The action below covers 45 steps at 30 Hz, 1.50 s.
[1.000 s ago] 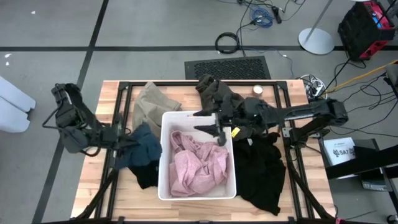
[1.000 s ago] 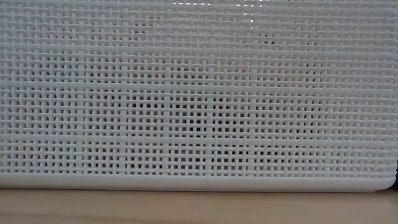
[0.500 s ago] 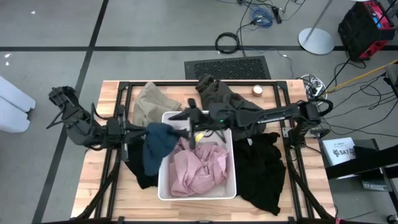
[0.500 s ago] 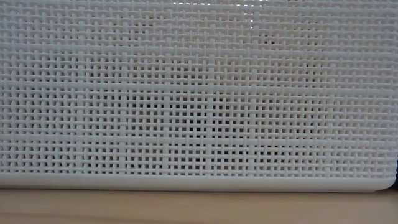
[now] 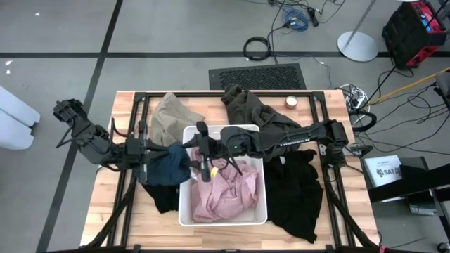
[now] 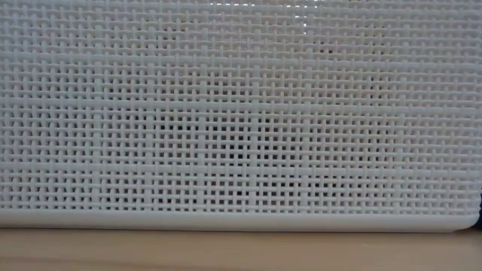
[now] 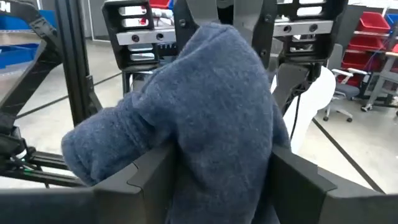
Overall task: Sort clothes
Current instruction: Put the dark blue shorts into the white laundry bin
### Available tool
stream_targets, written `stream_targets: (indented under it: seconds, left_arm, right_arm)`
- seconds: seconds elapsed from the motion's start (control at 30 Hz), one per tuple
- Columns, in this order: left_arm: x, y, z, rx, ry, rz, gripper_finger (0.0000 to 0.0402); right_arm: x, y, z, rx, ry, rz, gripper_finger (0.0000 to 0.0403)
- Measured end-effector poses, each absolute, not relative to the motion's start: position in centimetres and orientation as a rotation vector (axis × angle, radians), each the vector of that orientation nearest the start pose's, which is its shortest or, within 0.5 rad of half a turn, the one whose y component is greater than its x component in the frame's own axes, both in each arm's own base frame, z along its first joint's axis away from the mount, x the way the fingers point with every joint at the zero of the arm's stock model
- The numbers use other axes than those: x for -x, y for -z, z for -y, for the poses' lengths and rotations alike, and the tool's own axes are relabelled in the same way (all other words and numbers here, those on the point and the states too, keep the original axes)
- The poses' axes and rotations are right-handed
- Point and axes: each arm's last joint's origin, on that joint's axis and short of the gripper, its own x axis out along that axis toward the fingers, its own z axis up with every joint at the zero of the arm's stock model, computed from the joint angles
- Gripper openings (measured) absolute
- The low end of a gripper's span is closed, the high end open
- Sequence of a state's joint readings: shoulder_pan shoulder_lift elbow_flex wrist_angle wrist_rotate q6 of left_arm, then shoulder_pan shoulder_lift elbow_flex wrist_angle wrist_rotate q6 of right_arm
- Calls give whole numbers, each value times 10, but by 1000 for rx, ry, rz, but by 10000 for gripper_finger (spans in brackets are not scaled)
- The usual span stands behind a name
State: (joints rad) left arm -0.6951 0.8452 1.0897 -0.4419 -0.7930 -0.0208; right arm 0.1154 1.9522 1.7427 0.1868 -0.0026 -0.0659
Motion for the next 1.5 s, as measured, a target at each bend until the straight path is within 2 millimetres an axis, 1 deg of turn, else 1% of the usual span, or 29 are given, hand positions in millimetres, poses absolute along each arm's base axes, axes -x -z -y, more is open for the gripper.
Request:
stream_targets:
  seconds: [0.07, 0.13, 0.23, 0.3, 0.33, 0.37, 0.5, 0.6, 0.7, 0.8, 0.9, 0.97, 1.03, 1.13, 1.23, 1.33, 1.4, 1.5]
  left_arm:
    - [-132, -401, 82, -115, -103, -147, 5]
    - [-132, -401, 82, -115, -103, -148, 10]
    - [-132, -401, 82, -115, -103, -148, 16]
    - [-132, -401, 82, -116, -103, -148, 19]
    - [-132, -401, 82, -116, -103, -148, 20]
    - [-132, -401, 82, -116, -108, -148, 20]
    - [-132, -398, 81, -106, -133, -166, 22]
    - [-130, -393, 79, -92, -144, -208, 32]
    - [-128, -388, 78, -75, -153, -253, 57]
    - [-125, -385, 76, -37, -134, -276, 92]
    - [-120, -386, 72, -34, -130, -276, 124]
    - [-114, -386, 67, -43, -133, -285, 138]
    - [-107, -384, 61, -58, -137, -306, 144]
    - [-96, -378, 52, -36, -159, -364, 145]
    - [-89, -366, 47, 4, -190, -426, 145]
    - [-90, -346, 48, 8, -213, -481, 145]
    - [-93, -331, 50, 5, -223, -510, 145]
    - [-97, -307, 54, -10, -240, -554, 145]
  right_arm:
    - [-464, -354, -53, 67, -117, -25, 196]
    - [-464, -353, -53, 66, -116, -25, 168]
    - [-464, -353, -53, 65, -116, -26, 101]
    - [-464, -353, -53, 67, -116, -27, 42]
    - [-464, -353, -53, 73, -116, -29, 23]
    - [-464, -353, -53, 81, -117, -30, 15]
    - [-462, -353, -52, 71, -115, -59, 13]
    - [-457, -359, -48, 72, -109, -74, 5]
    - [-449, -370, -44, 69, -98, -70, 5]
    - [-439, -380, -39, 71, -90, -88, 3]
    - [-426, -392, -33, 73, -58, -110, 2]
    - [-416, -401, -29, 80, -14, -126, 2]
    - [-403, -414, -26, 87, 9, -120, 2]
    - [-382, -435, -23, 96, 16, -90, 1]
    - [-360, -456, -21, 94, 16, -42, 1]
    - [-343, -470, -21, 91, 7, -13, 1]
    - [-335, -474, -20, 65, -11, -15, 1]
    - [-331, -473, -20, -15, -70, -51, 1]
